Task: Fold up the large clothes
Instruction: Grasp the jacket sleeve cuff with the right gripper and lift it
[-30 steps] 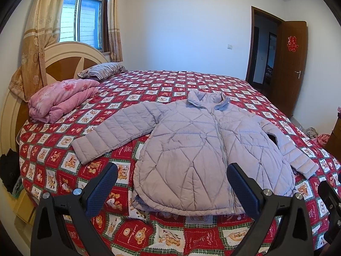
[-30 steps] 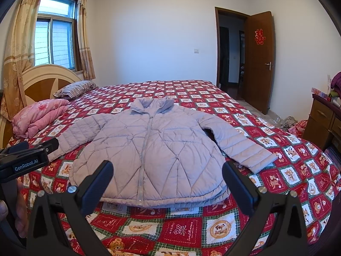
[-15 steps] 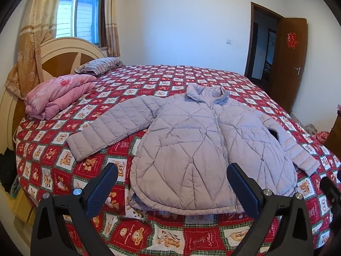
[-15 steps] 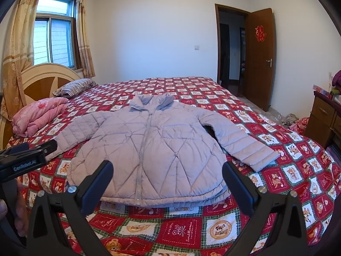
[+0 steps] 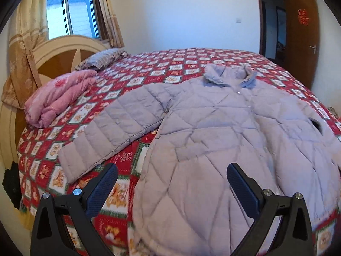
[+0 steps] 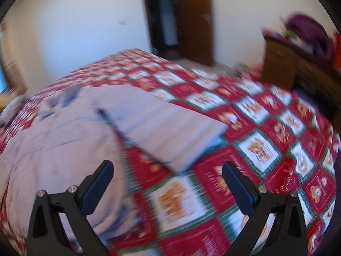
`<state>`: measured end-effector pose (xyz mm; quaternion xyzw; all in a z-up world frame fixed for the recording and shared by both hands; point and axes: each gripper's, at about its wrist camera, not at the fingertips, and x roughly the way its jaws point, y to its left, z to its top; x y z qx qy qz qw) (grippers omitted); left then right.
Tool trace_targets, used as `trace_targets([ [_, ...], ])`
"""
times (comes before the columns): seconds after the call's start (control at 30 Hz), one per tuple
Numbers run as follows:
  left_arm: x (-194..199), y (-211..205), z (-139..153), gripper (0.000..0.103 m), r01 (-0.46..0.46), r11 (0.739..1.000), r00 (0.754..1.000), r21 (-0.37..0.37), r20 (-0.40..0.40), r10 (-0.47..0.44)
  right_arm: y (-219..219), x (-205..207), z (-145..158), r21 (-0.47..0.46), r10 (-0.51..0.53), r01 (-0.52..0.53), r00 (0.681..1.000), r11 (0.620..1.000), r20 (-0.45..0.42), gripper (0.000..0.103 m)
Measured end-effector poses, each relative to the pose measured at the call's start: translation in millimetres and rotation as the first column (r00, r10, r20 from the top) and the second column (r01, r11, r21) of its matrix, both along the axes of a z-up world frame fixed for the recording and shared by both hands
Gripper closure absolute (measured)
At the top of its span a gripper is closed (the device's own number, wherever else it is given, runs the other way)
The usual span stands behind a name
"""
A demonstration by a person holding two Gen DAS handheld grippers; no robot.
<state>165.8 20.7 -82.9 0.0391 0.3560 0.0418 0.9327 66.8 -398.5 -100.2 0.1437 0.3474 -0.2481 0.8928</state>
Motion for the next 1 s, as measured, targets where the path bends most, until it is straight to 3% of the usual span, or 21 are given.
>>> trace_targets([
  [0.17,54.5,-3.1,-25.2,0.001,-0.030,0.999,0.999,0.027,-0.039,0.031,-49.5,21.9,-22.6,0.068,-0.095,0.098,0.994,0.993,-0.055,0.008],
  [0.3,84.2,-8.6,-39.5,0.001,-0.049,0.998,0.997,0.047,-0.064,0.051,-68.5,41.3,-39.8,0.098,-0.094,0.104,0.990,0.990,-0.104,0.018],
  [0.43,107.1,-10.0,-50.2,0.001,-0.052,0.997,0.993,0.066,-0.098,0.058,-72.6,51.4,-51.2,0.125,-0.056,0.071,0.991,0.990,-0.119,0.044],
  [0.53,117.6,-10.1,-53.8,0.001,-0.052,0.995,0.993,0.089,-0.106,0.061,-72.5,52.8,-46.4,0.085,-0.023,0.033,0.993,0.996,-0.112,0.082],
  [0.57,120.5,-8.8,-54.0,0.001,-0.050,0.994,0.993,0.097,-0.106,0.061,-75.6,53.2,-45.6,0.088,-0.024,0.034,0.994,0.996,-0.111,0.086],
  [0.77,138.0,14.4,-60.0,0.001,-0.088,0.985,0.988,0.147,-0.111,0.105,-101.8,63.0,-22.8,0.005,-0.069,0.070,0.994,0.998,-0.089,0.093],
  [1.0,147.6,47.2,-47.8,0.001,-0.138,0.985,0.983,0.101,-0.108,0.149,-84.5,88.6,37.5,-0.149,-0.016,0.013,1.000,0.989,-0.024,0.094],
])
